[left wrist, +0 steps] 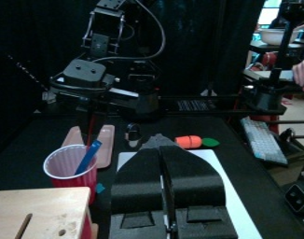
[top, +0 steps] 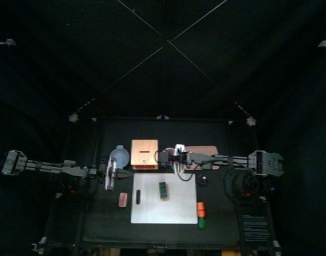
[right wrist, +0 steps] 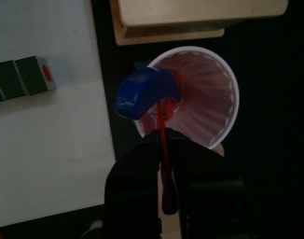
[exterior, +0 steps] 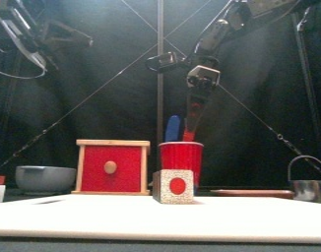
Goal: Cut the sushi into 4 pieces with the knife
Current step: Grasp knife edge with left hand
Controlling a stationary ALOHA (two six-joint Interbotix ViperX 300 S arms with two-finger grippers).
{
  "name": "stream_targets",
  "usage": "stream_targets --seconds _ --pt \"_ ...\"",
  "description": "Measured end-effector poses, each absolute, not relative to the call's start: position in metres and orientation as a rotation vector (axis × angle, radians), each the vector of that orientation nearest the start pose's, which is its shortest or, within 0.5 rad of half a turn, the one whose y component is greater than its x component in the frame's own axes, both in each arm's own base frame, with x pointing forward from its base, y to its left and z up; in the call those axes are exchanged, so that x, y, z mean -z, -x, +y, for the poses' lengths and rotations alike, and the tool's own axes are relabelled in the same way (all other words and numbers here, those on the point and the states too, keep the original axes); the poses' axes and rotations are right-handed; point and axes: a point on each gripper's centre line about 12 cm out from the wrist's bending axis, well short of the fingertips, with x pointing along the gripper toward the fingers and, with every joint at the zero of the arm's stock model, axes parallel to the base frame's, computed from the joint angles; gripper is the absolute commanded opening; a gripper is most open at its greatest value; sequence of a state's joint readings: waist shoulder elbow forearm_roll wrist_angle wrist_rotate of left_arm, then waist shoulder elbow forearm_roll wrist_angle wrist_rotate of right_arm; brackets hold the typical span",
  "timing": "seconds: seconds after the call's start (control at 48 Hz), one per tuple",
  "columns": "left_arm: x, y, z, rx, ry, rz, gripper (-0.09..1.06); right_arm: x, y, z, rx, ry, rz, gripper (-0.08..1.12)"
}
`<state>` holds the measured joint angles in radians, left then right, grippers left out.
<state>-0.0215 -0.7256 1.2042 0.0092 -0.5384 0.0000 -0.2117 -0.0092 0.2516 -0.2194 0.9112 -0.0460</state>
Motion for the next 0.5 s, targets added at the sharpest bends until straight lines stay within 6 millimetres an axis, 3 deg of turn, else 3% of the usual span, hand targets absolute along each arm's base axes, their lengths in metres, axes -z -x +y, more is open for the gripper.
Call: stream_targets --seconds 0.271,0.5 --pt "-0.266 -0.228 -0.005 0.025 -0.001 -0.098 0.11 -0.324 -0.359 -0.098 0.271 0.106 1.007 0.09" --pt "-0.267 -0.228 -0.001 -0.009 0.059 -0.111 0.4 -0.379 -0.314 -0.081 0.267 0.045 0.702 0.09"
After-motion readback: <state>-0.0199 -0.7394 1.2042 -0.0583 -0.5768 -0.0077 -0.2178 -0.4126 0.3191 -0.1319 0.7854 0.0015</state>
